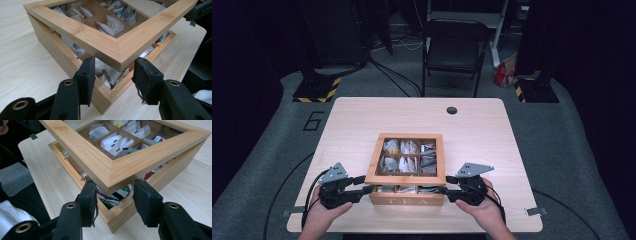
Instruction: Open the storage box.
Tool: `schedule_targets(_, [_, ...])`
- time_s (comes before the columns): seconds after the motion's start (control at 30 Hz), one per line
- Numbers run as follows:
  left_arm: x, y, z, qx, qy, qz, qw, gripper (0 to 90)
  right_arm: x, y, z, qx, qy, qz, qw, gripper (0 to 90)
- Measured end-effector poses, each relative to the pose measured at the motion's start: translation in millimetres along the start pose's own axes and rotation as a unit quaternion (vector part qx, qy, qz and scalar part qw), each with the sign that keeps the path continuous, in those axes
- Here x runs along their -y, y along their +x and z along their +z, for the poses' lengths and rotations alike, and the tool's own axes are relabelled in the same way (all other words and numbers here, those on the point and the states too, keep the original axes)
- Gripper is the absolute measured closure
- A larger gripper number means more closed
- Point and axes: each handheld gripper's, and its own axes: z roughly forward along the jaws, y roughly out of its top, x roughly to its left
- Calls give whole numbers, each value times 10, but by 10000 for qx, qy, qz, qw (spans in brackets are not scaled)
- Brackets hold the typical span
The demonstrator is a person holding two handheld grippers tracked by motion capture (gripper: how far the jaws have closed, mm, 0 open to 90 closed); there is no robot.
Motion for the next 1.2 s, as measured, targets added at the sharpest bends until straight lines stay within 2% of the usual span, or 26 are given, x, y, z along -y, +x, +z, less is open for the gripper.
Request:
schedule_targets(0.07, [-25, 5, -19, 8, 28, 29, 10000, 512, -16, 2, -10, 28, -18, 12, 10000, 534])
schedule_targets(0.17, [-46, 1, -29, -44, -70, -6, 10000, 498, -43, 11, -37, 106, -47, 27, 9999, 523])
schedule_targets(0.23, [-69, 1, -50, -33, -38, 27, 10000, 495, -75, 18, -69, 117, -97, -45, 9999, 517])
schedule_targets(0.4, [-120, -6, -73, -110, -161, 113, 9997, 495, -125, 20, -96, 151, -149, -90, 9997, 516])
schedule_targets(0.87, [-258, -4, -128, -167, -216, 421, 9987, 504, -260, -43, -150, 78, -221, -202, 9995, 510])
schedule_targets(1.03, [-304, 6, -144, -151, -280, 415, 9986, 504, -292, -55, -165, 63, -250, -154, 9995, 511])
schedule_targets(1.2, [-344, 11, -178, -106, -292, 458, 9985, 504, -332, -65, -177, 88, -255, -212, 9994, 513])
